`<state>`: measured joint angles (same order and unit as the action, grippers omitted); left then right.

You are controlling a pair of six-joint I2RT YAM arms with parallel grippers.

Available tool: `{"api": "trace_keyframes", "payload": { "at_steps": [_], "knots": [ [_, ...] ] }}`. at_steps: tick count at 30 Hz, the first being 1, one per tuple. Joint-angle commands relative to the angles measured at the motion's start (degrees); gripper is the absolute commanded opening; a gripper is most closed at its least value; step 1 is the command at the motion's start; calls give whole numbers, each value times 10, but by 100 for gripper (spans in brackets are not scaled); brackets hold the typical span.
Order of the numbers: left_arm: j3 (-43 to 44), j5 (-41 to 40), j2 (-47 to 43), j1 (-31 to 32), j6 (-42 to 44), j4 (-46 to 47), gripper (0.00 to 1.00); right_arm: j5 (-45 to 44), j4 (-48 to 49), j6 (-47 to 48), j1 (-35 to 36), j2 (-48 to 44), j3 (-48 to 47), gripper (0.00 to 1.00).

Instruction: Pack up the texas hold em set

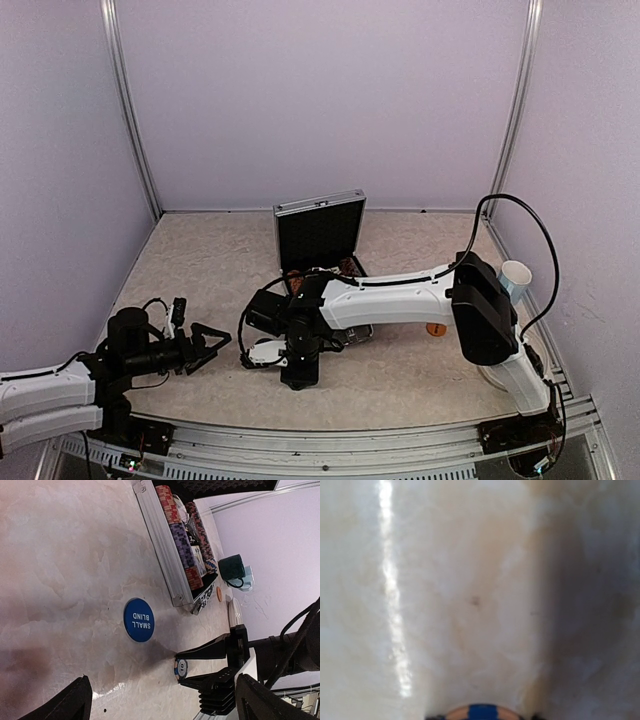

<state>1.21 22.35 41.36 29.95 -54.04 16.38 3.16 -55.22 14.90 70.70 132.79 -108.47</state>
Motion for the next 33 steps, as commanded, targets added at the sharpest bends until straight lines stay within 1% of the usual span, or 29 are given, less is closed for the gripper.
{"api": "trace_keyframes", "payload": {
  "at_steps": [1,11,13,15,17,18,20,22,27,31,33],
  "knots": [
    [0,11,12,-4,4,20,98,4,-2,-2,-2,-4,6,33],
    [-9,28,61,5,6,69,98,-15,31,5,-5,-51,-5,32],
    [-6,30,69,8,10,75,98,-13,28,5,-6,-56,-3,34],
    [0,29,79,14,11,77,98,-13,15,7,-7,-54,2,44],
    [2,25,86,19,10,82,98,-20,17,7,-6,-56,24,62],
    [4,23,88,21,9,84,98,-14,16,9,-7,-56,32,69],
    [9,18,91,25,8,85,98,-11,11,10,-7,-49,44,76],
    [14,18,95,26,9,79,98,-11,9,13,-7,-38,49,78],
    [35,16,95,27,15,51,98,-14,6,15,-10,-9,37,79],
    [61,10,101,27,36,22,98,-4,-1,15,-10,8,22,75],
    [68,10,110,26,39,24,98,3,-2,12,-10,13,18,72]
  ]
}}
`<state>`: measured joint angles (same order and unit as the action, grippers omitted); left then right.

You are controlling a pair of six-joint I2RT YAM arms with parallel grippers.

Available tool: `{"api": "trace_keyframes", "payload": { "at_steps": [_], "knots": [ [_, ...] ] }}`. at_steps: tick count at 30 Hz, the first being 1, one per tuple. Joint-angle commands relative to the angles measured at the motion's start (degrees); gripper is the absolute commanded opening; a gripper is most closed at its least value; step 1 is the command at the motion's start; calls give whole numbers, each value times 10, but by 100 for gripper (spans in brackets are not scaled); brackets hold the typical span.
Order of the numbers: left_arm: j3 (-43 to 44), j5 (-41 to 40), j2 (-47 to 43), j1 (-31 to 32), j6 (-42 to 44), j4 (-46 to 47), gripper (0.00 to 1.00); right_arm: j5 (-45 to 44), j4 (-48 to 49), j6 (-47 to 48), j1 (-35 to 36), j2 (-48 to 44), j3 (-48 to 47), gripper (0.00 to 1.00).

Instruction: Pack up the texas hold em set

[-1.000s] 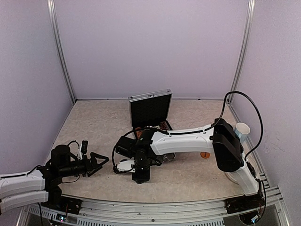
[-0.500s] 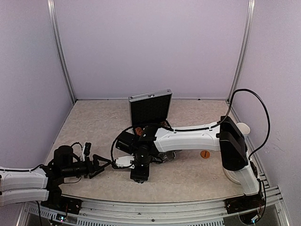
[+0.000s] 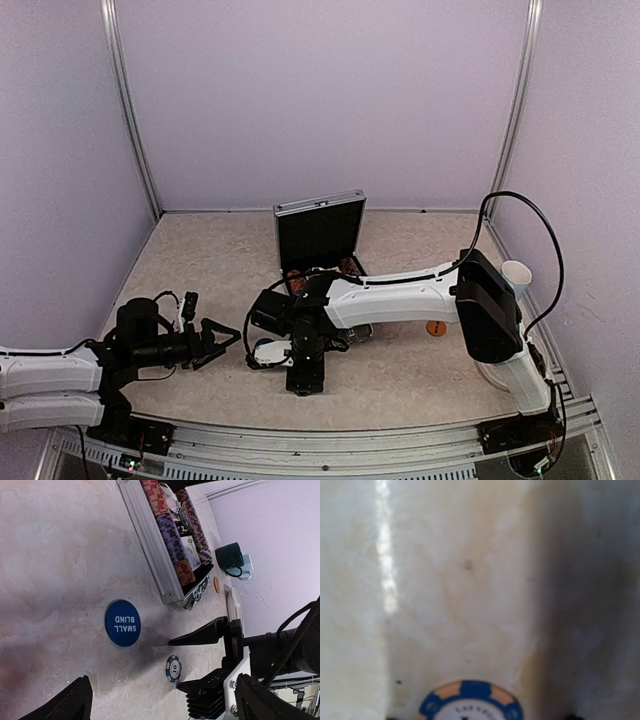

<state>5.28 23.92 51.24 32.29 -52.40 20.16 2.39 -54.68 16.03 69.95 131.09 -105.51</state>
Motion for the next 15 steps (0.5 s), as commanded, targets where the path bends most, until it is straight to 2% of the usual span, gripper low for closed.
{"api": "trace_keyframes", "payload": {
  "at_steps": [1,5,8,15],
  "knots": [
    [31,-4,17,2,25,-12,98,9,-9,-1,-2,34,-15,71],
    [51,13,48,0,39,-13,98,7,-16,-4,5,51,-27,60],
    [57,20,62,-1,41,-14,98,13,-17,-2,11,60,-35,56],
    [41,16,42,-2,36,-20,98,10,-18,0,12,67,-36,37]
  ]
}}
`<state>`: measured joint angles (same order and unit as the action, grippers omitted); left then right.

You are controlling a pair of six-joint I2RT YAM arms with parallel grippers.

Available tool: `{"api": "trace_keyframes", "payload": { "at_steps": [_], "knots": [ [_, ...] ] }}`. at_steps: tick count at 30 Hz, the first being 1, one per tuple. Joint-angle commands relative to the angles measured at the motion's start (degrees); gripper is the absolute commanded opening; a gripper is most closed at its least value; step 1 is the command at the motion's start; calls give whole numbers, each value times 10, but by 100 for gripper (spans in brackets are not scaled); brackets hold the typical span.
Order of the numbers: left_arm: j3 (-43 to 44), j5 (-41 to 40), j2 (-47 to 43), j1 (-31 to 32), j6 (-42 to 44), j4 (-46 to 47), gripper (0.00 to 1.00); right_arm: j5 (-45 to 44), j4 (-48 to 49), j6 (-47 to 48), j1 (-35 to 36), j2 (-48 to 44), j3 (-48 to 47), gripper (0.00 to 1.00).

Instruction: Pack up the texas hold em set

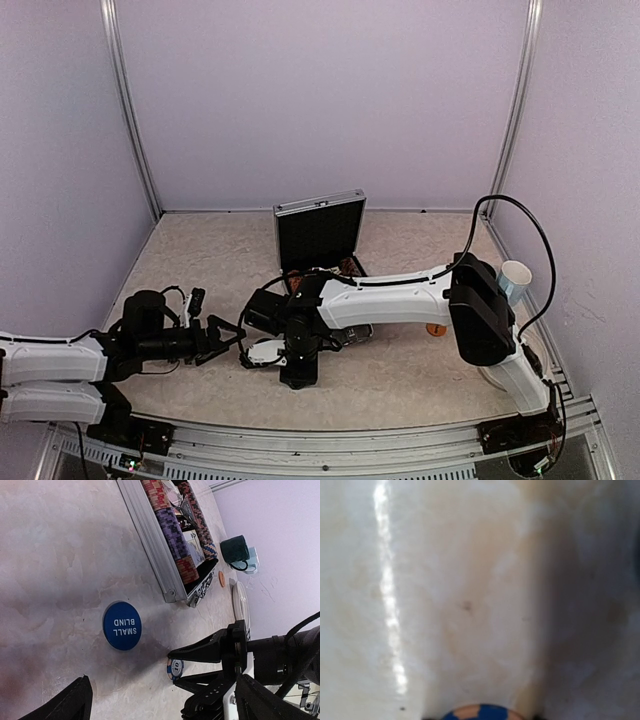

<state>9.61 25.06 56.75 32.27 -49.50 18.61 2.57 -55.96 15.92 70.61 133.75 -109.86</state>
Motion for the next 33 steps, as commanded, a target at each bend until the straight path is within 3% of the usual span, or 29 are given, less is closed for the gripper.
{"api": "trace_keyframes", "payload": {
  "at_steps": [1,5,19,25,33],
  "knots": [
    [-5,6,-15,-2,7,-4,98,6,-5,0,6,38,8,36],
    [-8,14,-10,-3,9,-3,98,-1,-6,-3,6,28,-1,31],
    [-38,18,76,10,-11,90,98,-45,15,6,1,-30,-39,31],
    [-23,12,106,23,-11,99,98,-27,5,6,0,-24,-9,70],
    [-10,13,114,27,-6,90,98,-21,0,5,0,6,-11,71]
  ]
}}
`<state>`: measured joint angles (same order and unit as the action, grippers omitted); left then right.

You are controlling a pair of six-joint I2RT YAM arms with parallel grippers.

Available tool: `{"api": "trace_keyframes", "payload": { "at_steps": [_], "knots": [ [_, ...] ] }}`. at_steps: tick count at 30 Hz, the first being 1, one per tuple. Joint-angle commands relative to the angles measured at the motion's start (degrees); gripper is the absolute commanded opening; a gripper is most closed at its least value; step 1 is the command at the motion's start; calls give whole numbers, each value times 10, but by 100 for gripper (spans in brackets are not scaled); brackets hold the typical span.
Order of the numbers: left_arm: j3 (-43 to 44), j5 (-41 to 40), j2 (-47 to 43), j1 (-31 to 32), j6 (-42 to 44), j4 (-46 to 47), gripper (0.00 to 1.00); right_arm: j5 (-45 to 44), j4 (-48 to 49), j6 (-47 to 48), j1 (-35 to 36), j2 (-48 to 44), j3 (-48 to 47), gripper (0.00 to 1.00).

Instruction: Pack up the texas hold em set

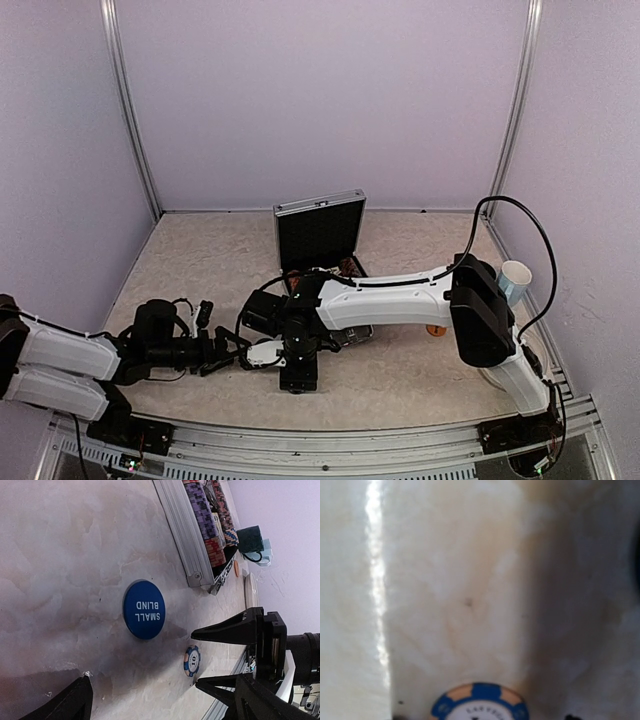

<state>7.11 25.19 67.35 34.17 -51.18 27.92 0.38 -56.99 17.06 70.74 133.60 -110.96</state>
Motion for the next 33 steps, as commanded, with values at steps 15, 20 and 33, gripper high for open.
{"api": "trace_keyframes", "payload": {
  "at_steps": [15,20,33],
  "knots": [
    [26,17,7,8,22,-14,98,42,-14,-12,-9,47,-10,35],
    [23,17,4,8,23,-12,98,11,-8,-16,-8,31,-14,31],
    [-11,14,2,11,10,18,98,-23,24,-24,-8,-47,-17,30]
  ]
}}
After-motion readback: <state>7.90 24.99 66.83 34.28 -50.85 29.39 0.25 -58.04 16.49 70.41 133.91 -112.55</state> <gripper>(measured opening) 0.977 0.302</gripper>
